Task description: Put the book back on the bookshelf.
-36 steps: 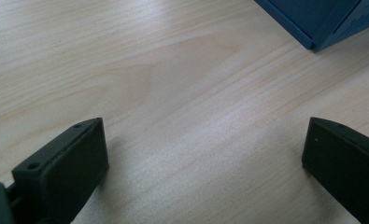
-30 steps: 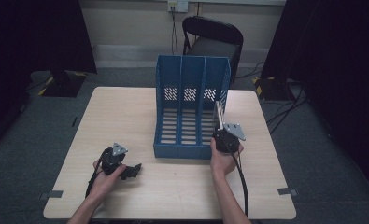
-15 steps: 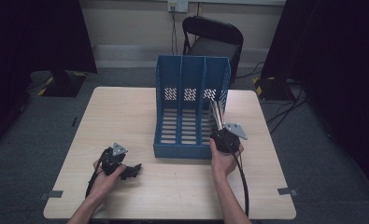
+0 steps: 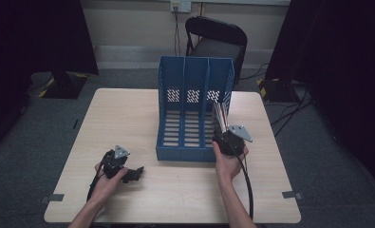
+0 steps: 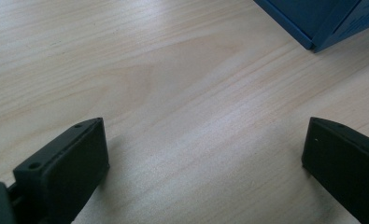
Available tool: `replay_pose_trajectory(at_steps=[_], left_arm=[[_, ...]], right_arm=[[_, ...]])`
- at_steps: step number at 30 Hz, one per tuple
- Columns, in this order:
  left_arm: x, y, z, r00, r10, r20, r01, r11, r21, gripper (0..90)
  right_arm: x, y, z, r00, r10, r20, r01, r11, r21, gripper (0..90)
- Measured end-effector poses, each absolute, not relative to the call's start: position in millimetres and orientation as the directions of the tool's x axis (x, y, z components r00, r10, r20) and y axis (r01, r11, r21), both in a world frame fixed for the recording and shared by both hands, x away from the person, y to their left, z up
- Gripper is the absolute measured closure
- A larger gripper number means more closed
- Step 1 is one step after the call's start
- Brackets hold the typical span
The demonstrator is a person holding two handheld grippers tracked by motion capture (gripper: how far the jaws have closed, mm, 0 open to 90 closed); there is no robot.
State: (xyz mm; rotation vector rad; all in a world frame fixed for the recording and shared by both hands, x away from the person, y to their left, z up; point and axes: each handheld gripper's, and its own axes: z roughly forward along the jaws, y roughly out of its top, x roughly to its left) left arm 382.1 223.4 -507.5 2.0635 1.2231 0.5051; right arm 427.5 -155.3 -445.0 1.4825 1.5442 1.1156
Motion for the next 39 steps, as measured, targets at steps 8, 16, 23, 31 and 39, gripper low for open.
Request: replay_pose_trajectory(at_steps=[8,16,23,31,39], left_arm=[[381.8,223.8,-507.2,0.492,0.871,-0.005,0.612,-0.342,0.713,0.0],[381.8,223.8,-507.2,0.491,0.871,-0.004,0.611,-0.341,0.714,0.0],[381.9,223.8,-507.3,0.491,0.871,-0.005,0.611,-0.341,0.714,0.0],[381.9,223.8,-507.2,0.492,0.871,-0.005,0.612,-0.341,0.713,0.0],[381.9,223.8,-507.2,0.492,0.871,-0.005,0.612,-0.341,0.713,0.0]], right_arm=[[425.8,-161.3,-440.5,-0.113,0.99,0.08,0.383,-0.031,0.923,39.3],[425.5,-168.6,-432.6,-0.152,0.982,0.109,0.407,-0.039,0.913,35.4],[422.1,-171.1,-420.3,-0.177,0.978,0.111,0.383,-0.036,0.923,33.4],[420.6,-178.9,-409.8,-0.219,0.969,0.117,0.374,-0.028,0.927,28.9],[421.5,-184.2,-402.1,-0.266,0.958,0.11,0.371,-0.004,0.929,26.1]])
